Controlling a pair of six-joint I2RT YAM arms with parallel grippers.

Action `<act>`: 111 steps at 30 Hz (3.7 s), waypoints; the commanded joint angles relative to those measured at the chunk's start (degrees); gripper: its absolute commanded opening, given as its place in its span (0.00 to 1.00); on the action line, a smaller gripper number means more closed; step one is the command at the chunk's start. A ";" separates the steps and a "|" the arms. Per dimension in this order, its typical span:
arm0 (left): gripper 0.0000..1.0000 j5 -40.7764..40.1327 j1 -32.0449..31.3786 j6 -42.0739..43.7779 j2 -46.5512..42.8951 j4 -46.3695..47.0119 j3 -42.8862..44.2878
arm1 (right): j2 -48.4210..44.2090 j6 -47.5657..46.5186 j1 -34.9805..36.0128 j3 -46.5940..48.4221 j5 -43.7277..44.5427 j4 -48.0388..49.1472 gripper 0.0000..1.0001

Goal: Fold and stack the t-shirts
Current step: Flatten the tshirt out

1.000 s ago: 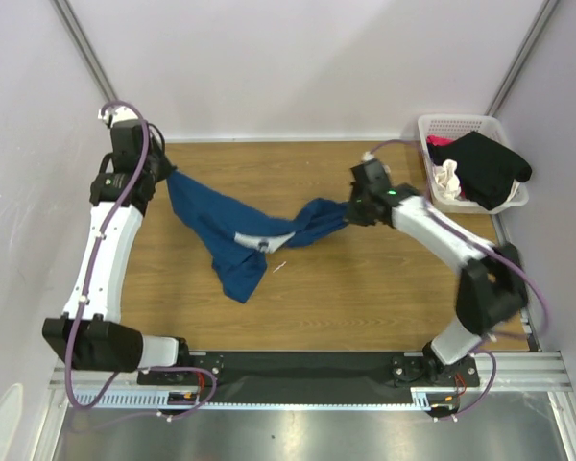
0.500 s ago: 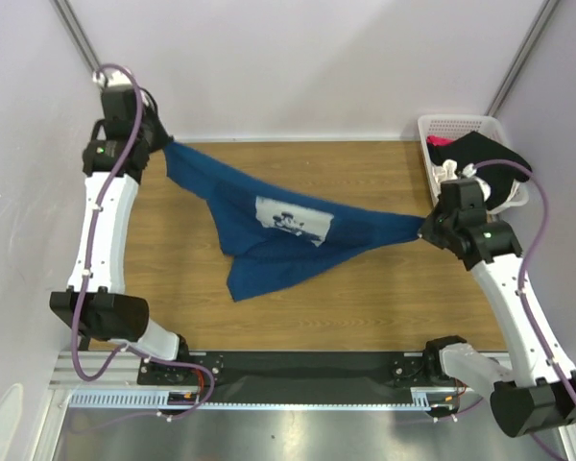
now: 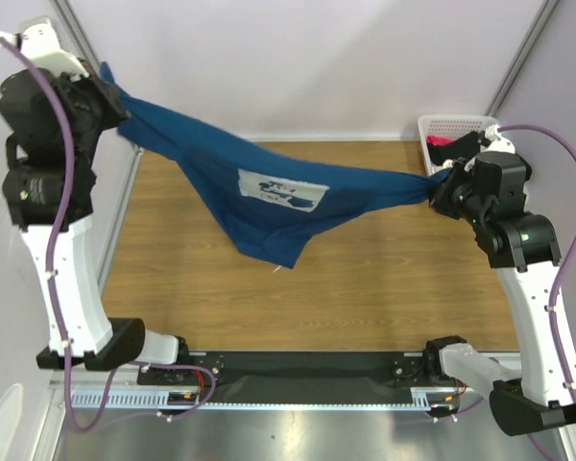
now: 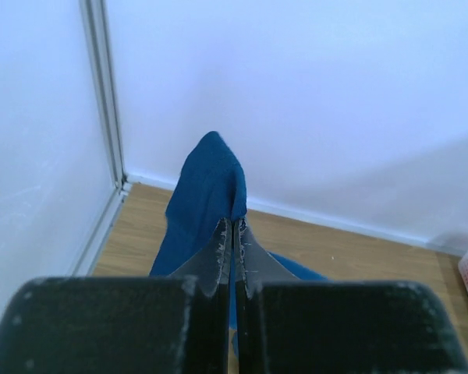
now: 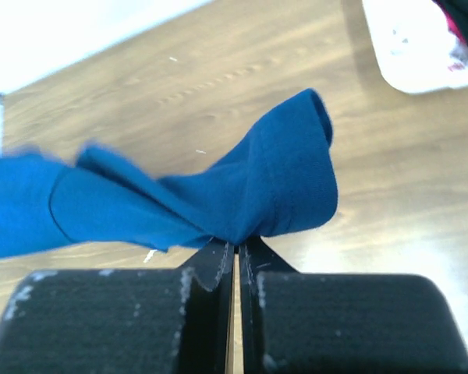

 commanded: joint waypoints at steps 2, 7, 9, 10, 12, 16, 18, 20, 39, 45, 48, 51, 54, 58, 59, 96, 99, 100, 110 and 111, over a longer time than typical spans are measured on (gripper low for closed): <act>0.01 -4.87 0.64 2.00 -2.53 3.41 4.89 | -3.58 -3.05 0.55 3.27 -4.93 3.09 0.00; 0.00 2.40 0.64 -2.57 4.57 7.37 14.63 | -6.22 0.02 5.19 4.94 -6.16 1.78 0.00; 0.00 4.70 0.64 -5.91 5.99 11.83 14.83 | -8.67 2.75 6.78 4.16 -6.16 0.73 0.00; 0.01 7.41 0.64 -7.14 6.87 13.78 12.83 | -9.99 3.71 8.44 3.37 -5.55 0.37 0.00; 0.00 13.92 -0.06 -12.05 8.71 17.65 10.36 | -13.93 7.58 9.51 -1.02 -3.54 -1.73 0.00; 0.00 15.18 -12.60 -11.46 20.03 17.67 11.66 | -19.66 13.29 9.78 -11.73 -0.62 -8.14 0.00; 0.00 16.22 -19.29 -10.75 26.63 18.19 10.53 | -22.21 16.98 9.78 -19.38 0.69 -11.05 0.00; 0.00 16.75 -22.20 -12.41 31.80 22.13 6.41 | -25.90 19.27 9.69 -23.34 1.49 -13.42 0.00; 0.03 15.62 -35.48 -19.72 58.20 48.86 5.17 | -25.99 20.42 9.60 -30.56 15.39 -15.80 0.01; 0.76 13.86 -36.54 -19.90 60.93 43.70 6.56 | -22.49 22.28 7.41 -29.79 8.89 -16.07 0.57; 1.00 8.07 -35.75 -15.68 57.87 32.90 9.28 | -16.00 16.85 3.73 -21.65 6.69 -13.88 0.94; 1.00 1.75 -32.24 -15.58 49.29 22.26 5.46 | -6.25 9.47 -2.06 -12.60 1.24 -12.03 0.99; 0.97 -0.46 -26.36 -19.26 36.48 14.34 -7.85 | 2.63 6.37 -4.54 -9.21 -2.36 -8.09 0.96; 0.91 -2.92 -22.13 -21.29 17.50 13.63 -32.76 | 9.15 6.62 -4.64 -11.40 -6.75 6.38 0.92; 0.89 -4.15 -22.04 -22.52 14.47 12.93 -37.07 | 10.55 7.67 -4.63 -13.15 -9.12 9.13 0.90; 0.54 -13.66 -15.36 -47.05 6.26 28.03 -82.20 | 32.10 7.76 -0.94 -12.37 -10.38 19.88 0.80; 0.47 -13.65 -15.36 -46.96 6.88 28.21 -81.85 | 32.27 7.85 -1.03 -12.29 -10.29 19.79 0.80; 0.44 -13.65 -15.36 -46.88 7.05 28.65 -82.02 | 32.19 8.03 -1.03 -12.37 -10.29 19.79 0.80; 0.15 -14.27 -15.36 -46.17 9.43 29.36 -81.67 | 31.84 7.85 -1.03 -11.93 -9.32 18.82 0.80; 0.07 -14.88 -15.27 -45.65 9.43 29.09 -80.89 | 31.75 7.94 -1.12 -11.93 -9.23 18.74 0.80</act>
